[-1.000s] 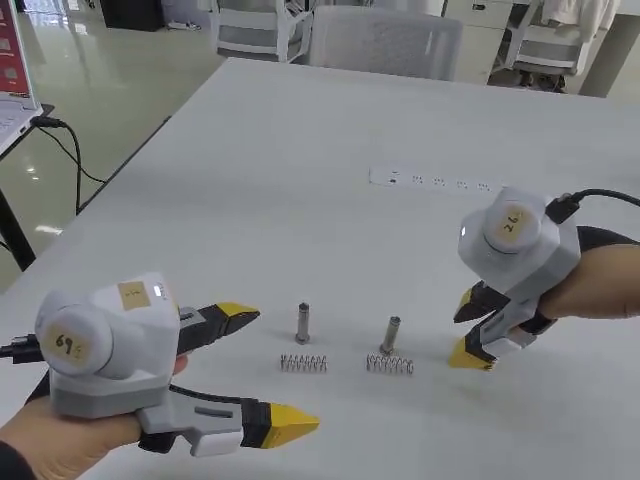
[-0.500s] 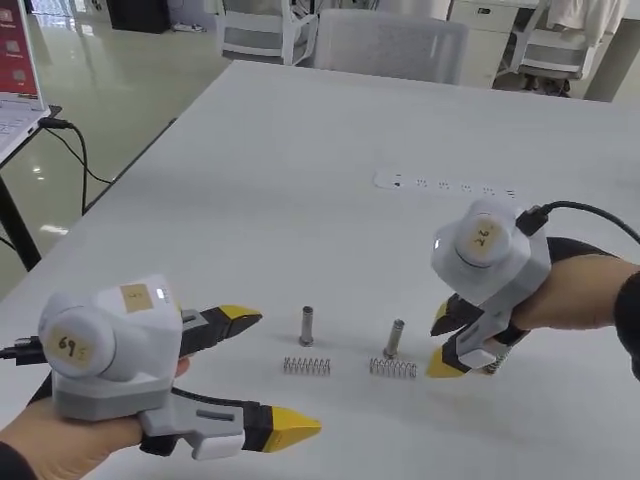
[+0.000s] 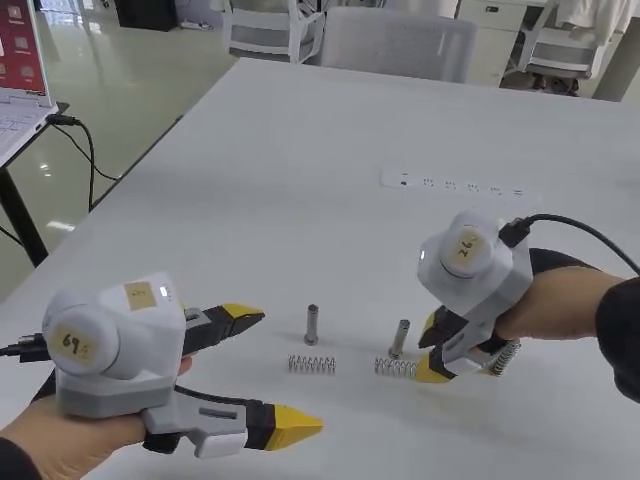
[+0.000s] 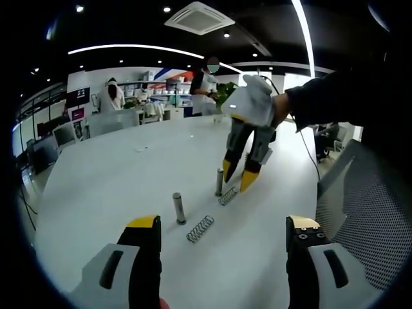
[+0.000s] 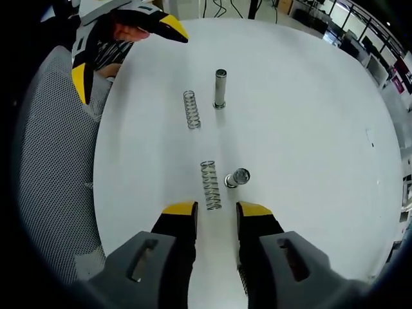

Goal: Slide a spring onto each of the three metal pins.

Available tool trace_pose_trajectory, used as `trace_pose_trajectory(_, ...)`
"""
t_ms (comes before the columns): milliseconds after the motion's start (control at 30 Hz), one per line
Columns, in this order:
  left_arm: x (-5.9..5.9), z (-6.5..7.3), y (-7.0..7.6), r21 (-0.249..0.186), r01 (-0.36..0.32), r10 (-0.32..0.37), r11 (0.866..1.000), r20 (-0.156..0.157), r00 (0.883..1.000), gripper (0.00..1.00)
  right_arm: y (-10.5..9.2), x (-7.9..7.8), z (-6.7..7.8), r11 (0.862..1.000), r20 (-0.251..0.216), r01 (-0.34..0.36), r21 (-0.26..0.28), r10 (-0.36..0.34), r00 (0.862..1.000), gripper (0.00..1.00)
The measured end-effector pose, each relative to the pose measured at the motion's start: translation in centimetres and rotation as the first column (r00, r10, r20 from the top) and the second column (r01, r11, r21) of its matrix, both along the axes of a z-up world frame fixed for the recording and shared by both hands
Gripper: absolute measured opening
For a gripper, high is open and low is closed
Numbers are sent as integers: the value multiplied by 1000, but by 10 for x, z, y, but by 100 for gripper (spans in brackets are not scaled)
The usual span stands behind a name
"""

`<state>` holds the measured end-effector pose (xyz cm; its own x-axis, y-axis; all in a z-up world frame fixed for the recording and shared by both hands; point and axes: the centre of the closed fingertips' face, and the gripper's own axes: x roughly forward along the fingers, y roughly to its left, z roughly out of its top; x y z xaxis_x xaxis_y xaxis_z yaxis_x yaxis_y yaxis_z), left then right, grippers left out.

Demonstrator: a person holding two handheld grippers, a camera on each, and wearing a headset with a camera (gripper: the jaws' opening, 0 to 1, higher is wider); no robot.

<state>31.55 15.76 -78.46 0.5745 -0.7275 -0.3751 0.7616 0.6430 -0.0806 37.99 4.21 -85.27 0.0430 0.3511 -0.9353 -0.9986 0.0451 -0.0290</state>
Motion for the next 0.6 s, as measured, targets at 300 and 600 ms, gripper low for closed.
trace_pose_trajectory(300, -1, 0, 0, -1, 0, 0, 1000, -2, 1000, 78, 2, -5, -8, 1000, -12, -4, -8, 4, 1000, 22)
trace_pose_trajectory(600, -2, 0, 1, -2, -2, 2, 1000, -3, 1000, 77, 3, -7, -13, 1000, -12, -12, -15, 12, 1000, 19)
